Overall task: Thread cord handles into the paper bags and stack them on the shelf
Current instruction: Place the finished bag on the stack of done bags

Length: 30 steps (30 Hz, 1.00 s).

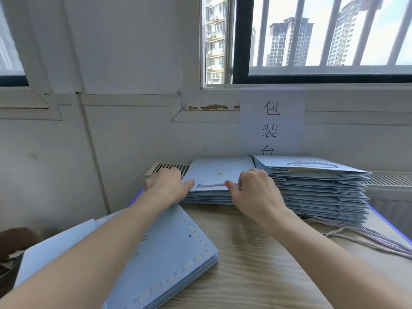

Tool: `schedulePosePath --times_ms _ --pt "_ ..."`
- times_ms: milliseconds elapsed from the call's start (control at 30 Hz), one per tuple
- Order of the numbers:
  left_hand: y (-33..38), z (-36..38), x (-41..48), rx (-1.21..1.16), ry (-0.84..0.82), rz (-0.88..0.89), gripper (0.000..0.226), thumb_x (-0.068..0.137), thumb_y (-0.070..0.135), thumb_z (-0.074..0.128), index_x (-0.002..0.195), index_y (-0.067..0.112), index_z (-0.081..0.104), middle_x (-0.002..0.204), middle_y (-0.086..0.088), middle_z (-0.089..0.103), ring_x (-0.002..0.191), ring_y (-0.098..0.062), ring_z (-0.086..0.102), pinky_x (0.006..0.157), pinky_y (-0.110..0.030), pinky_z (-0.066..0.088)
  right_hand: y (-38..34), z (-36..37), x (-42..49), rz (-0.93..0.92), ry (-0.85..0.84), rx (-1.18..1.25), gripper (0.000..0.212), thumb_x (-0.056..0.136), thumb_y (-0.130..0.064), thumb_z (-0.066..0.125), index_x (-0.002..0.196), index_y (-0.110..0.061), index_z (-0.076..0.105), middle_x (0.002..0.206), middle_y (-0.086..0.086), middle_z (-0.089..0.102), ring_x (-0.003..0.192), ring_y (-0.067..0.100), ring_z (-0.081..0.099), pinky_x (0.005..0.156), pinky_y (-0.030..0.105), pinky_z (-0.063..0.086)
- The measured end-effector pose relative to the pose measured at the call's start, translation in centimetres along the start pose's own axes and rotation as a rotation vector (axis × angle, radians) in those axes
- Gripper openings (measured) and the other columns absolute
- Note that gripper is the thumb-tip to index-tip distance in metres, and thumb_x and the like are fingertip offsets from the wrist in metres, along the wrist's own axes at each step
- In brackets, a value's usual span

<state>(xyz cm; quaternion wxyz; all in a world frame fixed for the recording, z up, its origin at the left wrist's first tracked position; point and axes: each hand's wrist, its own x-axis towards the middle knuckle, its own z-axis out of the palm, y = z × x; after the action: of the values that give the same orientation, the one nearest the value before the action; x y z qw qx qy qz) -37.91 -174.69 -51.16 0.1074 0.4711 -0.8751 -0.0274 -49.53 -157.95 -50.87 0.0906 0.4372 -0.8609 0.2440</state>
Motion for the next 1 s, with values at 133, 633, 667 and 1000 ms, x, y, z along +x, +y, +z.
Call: schedulePosePath --times_ms 133,633,667,1000 --pt "0.6 0.4 -0.7 -0.014 0.119 0.111 0.044 0.099 0.052 0.043 0.106 0.011 0.057 0.114 -0.008 0.055 0.110 -0.027 0.055 0.084 -0.036 0.047 0.1 0.8 0.2 -0.043 0.005 -0.034 0.034 0.102 -0.036 0.051 0.092 -0.005 0.061 0.096 0.009 0.045 0.098 0.029 0.054 0.076 0.032 0.045" --pt "1.8 3.0 0.0 -0.304 0.049 0.177 0.057 0.088 0.057 0.062 0.060 0.011 0.046 0.067 -0.004 0.042 0.064 -0.022 0.045 0.055 -0.032 0.033 -1.9 2.4 -0.1 0.004 -0.003 -0.294 0.044 0.104 -0.047 0.041 0.111 -0.011 0.064 0.110 0.010 0.062 0.118 0.026 0.047 0.069 0.034 0.041" --pt "1.9 3.2 0.1 -0.292 0.047 0.175 0.054 0.086 0.059 0.064 0.067 0.009 0.054 0.075 -0.006 0.050 0.073 -0.024 0.052 0.060 -0.033 0.039 -2.0 2.7 0.0 0.006 -0.004 -0.312 0.043 0.103 -0.048 0.043 0.114 -0.011 0.063 0.112 0.010 0.062 0.118 0.026 0.047 0.069 0.034 0.040" --pt "2.3 2.6 1.2 -0.174 -0.069 0.115 0.053 0.084 0.065 0.063 0.082 0.012 0.059 0.108 -0.009 0.061 0.096 -0.026 0.059 0.075 -0.033 0.048 -1.8 2.8 0.2 0.045 -0.028 -0.269 0.040 0.101 -0.047 0.049 0.111 -0.011 0.063 0.110 0.011 0.061 0.119 0.029 0.046 0.069 0.034 0.042"
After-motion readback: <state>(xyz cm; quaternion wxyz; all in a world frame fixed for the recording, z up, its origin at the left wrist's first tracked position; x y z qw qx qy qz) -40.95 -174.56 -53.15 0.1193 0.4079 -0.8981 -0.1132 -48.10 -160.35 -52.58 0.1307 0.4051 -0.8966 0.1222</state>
